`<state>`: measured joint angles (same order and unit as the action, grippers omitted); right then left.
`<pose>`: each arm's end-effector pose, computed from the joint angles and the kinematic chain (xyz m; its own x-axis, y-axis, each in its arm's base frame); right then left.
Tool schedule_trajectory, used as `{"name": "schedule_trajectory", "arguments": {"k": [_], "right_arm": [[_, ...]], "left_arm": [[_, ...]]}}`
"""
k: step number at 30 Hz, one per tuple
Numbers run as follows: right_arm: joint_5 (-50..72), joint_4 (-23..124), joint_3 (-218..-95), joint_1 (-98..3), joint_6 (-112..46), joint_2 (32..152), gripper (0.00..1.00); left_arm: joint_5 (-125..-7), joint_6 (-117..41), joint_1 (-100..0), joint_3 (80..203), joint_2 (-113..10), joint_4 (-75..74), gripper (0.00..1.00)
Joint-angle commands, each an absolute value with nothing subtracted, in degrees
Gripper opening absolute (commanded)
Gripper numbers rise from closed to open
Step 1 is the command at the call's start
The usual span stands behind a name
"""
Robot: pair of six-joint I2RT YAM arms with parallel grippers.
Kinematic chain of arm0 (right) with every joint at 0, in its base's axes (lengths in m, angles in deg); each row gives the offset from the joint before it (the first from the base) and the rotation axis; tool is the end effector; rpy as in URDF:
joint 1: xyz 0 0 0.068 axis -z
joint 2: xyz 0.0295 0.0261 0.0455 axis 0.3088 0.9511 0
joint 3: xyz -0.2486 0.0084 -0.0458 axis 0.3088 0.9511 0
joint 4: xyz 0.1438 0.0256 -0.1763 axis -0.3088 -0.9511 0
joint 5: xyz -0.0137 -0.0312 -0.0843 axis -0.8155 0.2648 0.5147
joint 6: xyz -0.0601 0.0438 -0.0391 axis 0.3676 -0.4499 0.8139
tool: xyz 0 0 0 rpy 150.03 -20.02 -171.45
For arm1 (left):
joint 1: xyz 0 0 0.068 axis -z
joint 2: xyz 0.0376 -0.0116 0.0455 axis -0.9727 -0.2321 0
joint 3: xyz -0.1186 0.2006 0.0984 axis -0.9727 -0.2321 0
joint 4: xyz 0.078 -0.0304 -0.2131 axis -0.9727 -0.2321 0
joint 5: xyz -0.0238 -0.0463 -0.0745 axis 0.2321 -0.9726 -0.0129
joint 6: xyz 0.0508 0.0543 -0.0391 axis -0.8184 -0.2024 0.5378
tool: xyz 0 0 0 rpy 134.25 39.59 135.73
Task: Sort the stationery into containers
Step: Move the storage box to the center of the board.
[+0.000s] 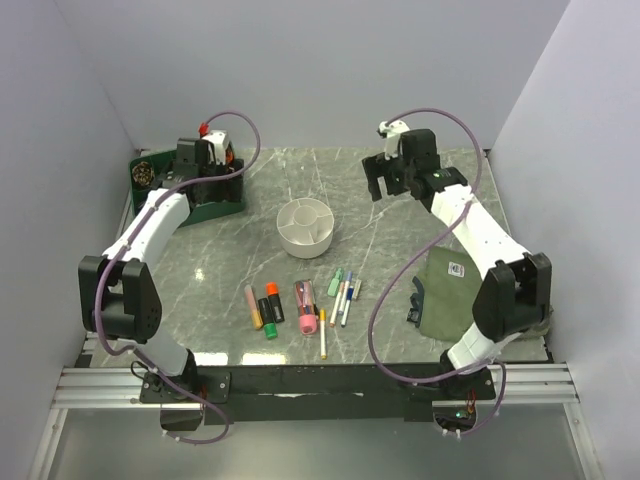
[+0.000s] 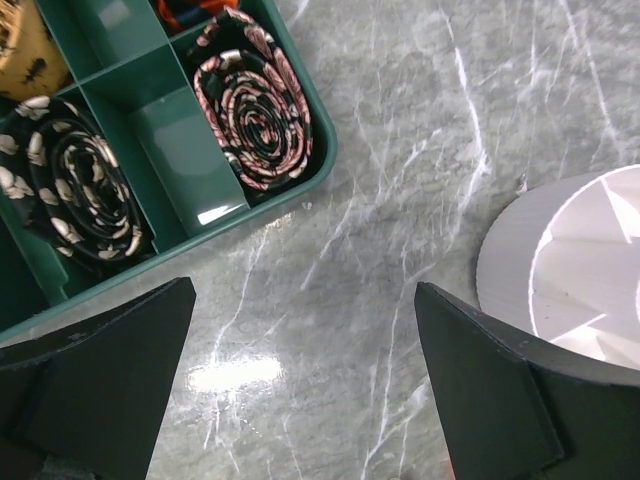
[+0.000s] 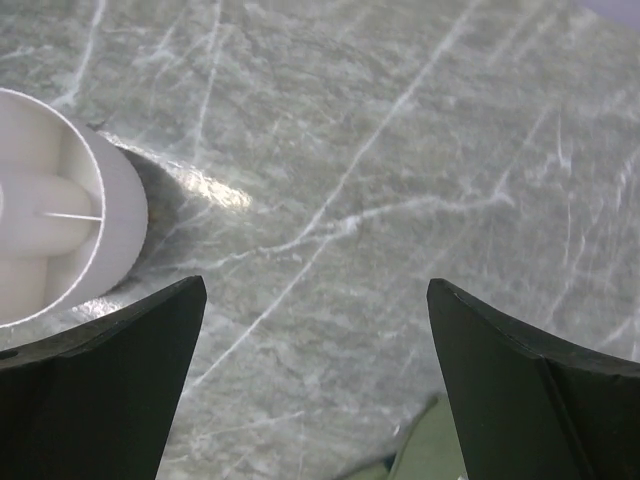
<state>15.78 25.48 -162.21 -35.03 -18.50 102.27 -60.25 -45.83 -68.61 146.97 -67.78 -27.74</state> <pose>0.3463 0.1095 0.2942 -0.5067 -0.2962 -0.8096 -0.3993 0.9130 -0.0841 0.3553 -0.0534 0.2703 -0.6382 0.0163 -0.7697 0.1298 0.9877 -0.0867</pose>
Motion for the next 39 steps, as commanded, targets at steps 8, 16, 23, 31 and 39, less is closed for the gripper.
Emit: {"name": "schedule_trajectory", "arguments": {"k": [8,16,23,31,39], "right_arm": [[-2.69,12.45,-194.06,-36.26,-15.87,125.52,0.92],[-0.92,12.53,-201.82,-40.22,-14.82,134.41,0.79],[-3.56,11.29,-201.21,-43.30,-12.89,136.97,0.71],[-1.54,10.33,-201.48,-45.23,-11.13,139.61,0.64],[0.92,9.72,-201.47,-45.76,-11.14,141.01,0.52]], "left_arm": [[-62.56,-42.94,-68.31,145.95,-66.41,-27.56,0.99],[-61.16,-43.38,-68.14,145.24,-64.39,-28.79,0.99],[-59.93,-44.35,-68.23,143.31,-61.49,-29.23,0.99],[-60.19,-43.65,-68.23,141.90,-60.70,-29.32,0.99],[-60.01,-43.38,-68.23,143.04,-60.69,-29.40,0.99]]}}
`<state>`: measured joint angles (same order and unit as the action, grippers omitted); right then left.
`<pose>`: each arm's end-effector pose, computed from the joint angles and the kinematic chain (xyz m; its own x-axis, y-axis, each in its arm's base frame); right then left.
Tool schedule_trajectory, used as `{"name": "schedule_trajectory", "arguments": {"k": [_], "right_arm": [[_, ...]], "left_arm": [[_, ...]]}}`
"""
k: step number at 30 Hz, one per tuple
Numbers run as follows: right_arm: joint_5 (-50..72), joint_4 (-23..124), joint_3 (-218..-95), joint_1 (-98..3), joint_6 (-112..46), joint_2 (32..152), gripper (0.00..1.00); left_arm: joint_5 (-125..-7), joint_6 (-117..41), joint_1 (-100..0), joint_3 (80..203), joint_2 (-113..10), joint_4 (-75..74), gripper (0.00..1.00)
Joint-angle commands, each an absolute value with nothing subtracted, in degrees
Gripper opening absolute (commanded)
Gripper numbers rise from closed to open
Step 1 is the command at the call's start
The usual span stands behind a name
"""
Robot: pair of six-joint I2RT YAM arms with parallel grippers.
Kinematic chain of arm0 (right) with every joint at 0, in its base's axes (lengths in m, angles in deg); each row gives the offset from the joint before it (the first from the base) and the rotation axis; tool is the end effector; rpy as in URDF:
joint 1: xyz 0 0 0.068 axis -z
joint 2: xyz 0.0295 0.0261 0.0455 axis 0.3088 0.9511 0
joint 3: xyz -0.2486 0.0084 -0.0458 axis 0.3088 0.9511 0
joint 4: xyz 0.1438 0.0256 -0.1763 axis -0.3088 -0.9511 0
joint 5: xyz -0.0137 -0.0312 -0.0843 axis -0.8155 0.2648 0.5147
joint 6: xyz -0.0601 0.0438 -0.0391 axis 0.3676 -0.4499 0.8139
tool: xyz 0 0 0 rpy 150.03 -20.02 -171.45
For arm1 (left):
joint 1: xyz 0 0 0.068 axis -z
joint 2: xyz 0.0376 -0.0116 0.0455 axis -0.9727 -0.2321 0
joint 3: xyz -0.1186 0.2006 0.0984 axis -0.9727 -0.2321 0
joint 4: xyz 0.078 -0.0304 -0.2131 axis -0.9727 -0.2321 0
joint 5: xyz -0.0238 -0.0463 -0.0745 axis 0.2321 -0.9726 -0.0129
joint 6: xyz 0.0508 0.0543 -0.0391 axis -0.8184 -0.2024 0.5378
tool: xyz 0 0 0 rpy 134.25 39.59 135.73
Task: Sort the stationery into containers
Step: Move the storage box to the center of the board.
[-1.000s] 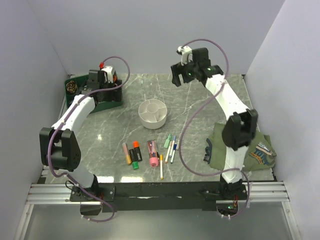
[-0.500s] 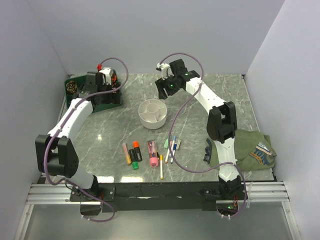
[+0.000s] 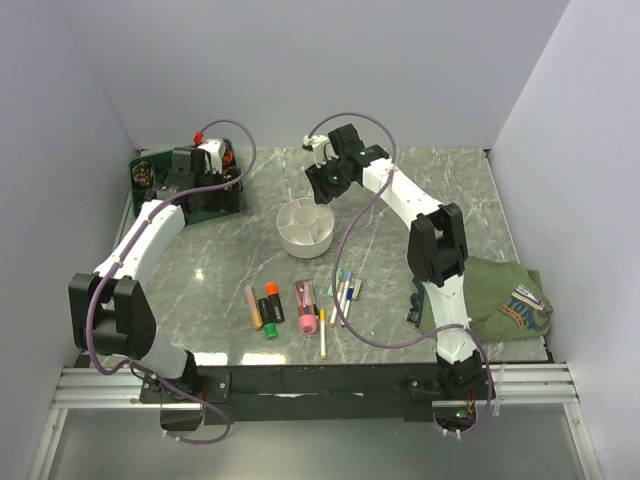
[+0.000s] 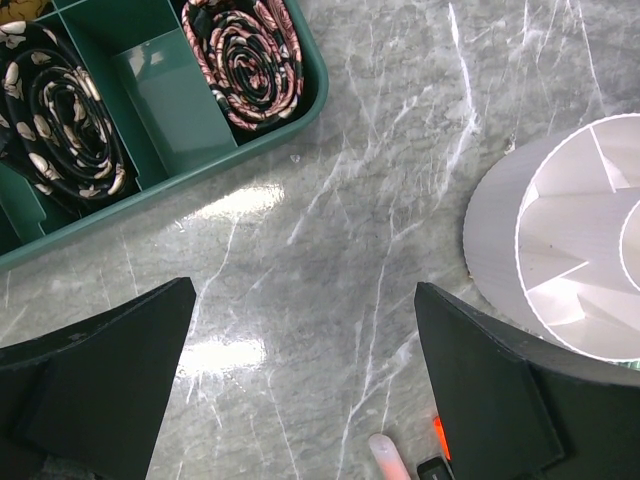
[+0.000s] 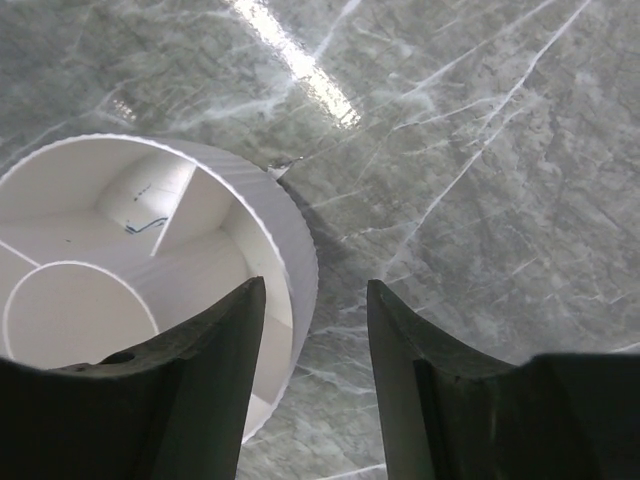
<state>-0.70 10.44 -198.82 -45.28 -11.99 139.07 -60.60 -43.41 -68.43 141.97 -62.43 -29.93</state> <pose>0.4143 0.2408 0.2159 -0.5155 -0.5279 -0.6750 -0.7672 0.6352 0.0891 0.3295 -0.0513 0.2676 -0.6677 -0.0198 -0.7442 0.1065 0.9868 -0.1219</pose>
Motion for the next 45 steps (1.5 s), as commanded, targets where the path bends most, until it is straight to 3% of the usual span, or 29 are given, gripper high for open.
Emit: {"name": "schedule_trajectory", "arguments": {"k": [1,7,11,17,39,41,42,45], "right_arm": [[1.10,9.02,-202.17,-45.76,-10.87,141.54,0.50],[1.89,4.18,-207.01,-46.29,-9.29,145.06,0.45],[3.21,4.17,-208.50,-46.20,-9.02,145.06,0.25],[6.63,6.19,-208.77,-44.54,-9.55,142.16,0.09],[15.69,10.24,-208.60,-33.28,-12.71,141.81,0.00],[15.25,9.98,-208.86,-33.37,-13.15,141.81,0.09],[15.34,9.89,-208.95,-33.46,-13.33,141.63,0.32],[15.25,9.36,-208.16,-33.37,-13.33,138.83,0.65]], "left_arm": [[-60.01,-43.38,-68.23,143.13,-60.70,-29.40,0.99],[-59.84,-43.38,-68.23,143.31,-61.57,-29.32,1.00],[-59.92,-43.47,-68.23,143.31,-62.36,-29.23,1.00],[-60.01,-43.65,-68.23,144.01,-63.68,-29.05,0.99],[-63.44,-43.29,-68.05,147.61,-67.81,-29.05,0.99],[-63.96,-43.73,-67.79,147.79,-67.90,-29.49,1.00],[-64.05,-44.00,-67.70,147.88,-67.90,-29.67,0.99],[-65.28,-45.05,-67.52,147.62,-67.38,-30.28,0.99]]}}
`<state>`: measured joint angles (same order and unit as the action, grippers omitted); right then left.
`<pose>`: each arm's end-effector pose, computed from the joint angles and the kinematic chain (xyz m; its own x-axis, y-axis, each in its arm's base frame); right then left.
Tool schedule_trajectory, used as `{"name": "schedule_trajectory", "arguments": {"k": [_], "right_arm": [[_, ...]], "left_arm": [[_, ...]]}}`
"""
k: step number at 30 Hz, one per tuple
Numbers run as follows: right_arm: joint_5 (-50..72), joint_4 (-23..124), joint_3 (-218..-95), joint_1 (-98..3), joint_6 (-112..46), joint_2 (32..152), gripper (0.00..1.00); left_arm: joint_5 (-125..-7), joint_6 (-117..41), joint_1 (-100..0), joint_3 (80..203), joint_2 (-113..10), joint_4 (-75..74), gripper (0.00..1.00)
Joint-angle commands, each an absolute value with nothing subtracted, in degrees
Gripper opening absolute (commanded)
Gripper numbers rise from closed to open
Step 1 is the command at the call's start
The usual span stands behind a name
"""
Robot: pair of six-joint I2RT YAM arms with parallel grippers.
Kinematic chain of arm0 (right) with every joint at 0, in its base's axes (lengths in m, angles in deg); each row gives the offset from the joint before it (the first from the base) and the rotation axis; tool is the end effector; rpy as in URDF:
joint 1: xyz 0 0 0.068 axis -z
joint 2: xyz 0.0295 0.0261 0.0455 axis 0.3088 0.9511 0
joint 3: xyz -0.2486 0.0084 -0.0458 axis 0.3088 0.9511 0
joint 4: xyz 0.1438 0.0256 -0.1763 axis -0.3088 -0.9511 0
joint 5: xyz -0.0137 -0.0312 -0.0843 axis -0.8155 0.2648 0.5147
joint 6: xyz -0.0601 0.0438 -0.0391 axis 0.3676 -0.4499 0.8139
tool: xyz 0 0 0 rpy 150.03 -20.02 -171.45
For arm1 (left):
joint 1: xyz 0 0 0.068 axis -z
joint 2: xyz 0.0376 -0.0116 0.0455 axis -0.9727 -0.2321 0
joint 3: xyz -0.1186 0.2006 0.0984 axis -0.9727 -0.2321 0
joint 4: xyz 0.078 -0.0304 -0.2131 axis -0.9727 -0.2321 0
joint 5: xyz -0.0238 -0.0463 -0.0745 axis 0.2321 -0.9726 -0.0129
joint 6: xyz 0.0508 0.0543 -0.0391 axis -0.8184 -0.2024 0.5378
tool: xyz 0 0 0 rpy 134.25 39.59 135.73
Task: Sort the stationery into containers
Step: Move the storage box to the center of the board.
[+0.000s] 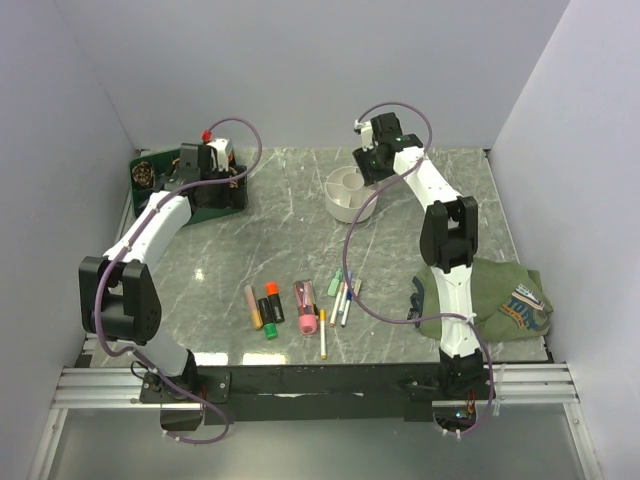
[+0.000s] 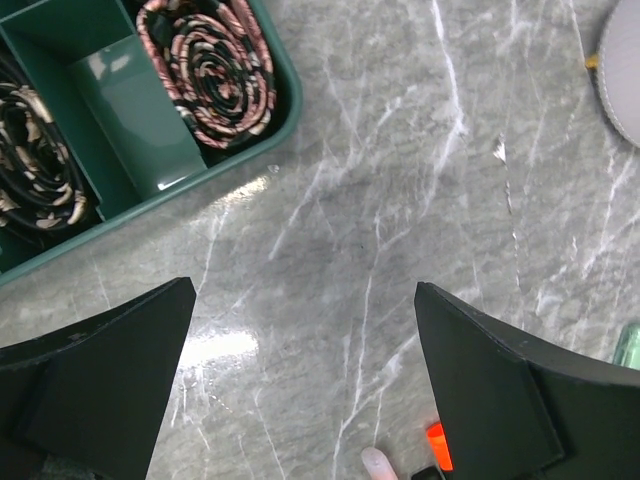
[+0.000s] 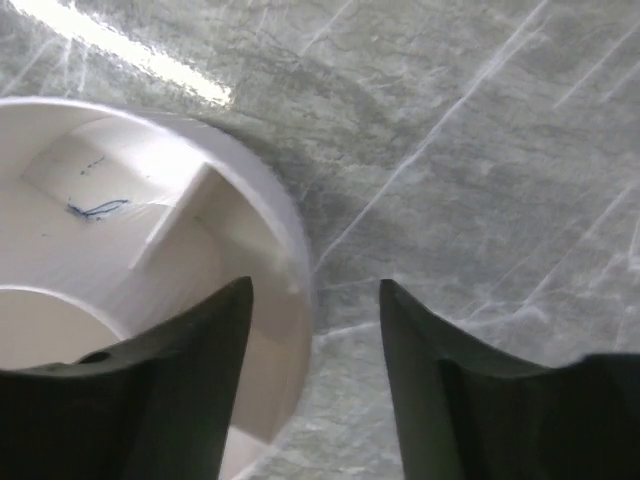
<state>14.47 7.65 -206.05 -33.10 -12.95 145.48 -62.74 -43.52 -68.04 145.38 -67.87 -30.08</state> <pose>0.4787 0.1343 0.1949 -0.6790 -0.4211 -0.6013 -0.4681 0.8794 -0.0871 0.3479 -0.0591 0.2562 -0.6981 -0.0085 -0.7160 0.1363 0.9801 -0.1445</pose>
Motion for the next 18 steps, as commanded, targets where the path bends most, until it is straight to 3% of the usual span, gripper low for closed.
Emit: {"name": "schedule_trajectory", "arguments": {"k": [1,8,11,15,18], "right_arm": [[14.38,9.45,-207.11,-33.37,-13.16,137.69,0.68],[5.43,6.99,-199.03,-32.49,-9.47,123.10,0.73],[-2.46,6.81,-189.64,-32.49,-4.73,116.43,0.73],[-13.82,4.27,-173.57,-32.67,12.03,107.46,0.70],[-14.73,-2.49,-169.15,-34.76,26.29,103.76,0.66]], "left_arm": [[-65.81,-45.40,-67.52,147.53,-67.20,-30.37,0.99],[-69.85,-48.12,-67.35,146.83,-63.43,-32.04,0.99],[-71.00,-51.88,-66.91,144.73,-61.85,-33.44,0.99],[-72.31,-56.55,-66.64,140.94,-58.86,-32.40,0.99],[-73.02,-57.18,-66.64,139.62,-57.36,-32.04,0.99]]}}
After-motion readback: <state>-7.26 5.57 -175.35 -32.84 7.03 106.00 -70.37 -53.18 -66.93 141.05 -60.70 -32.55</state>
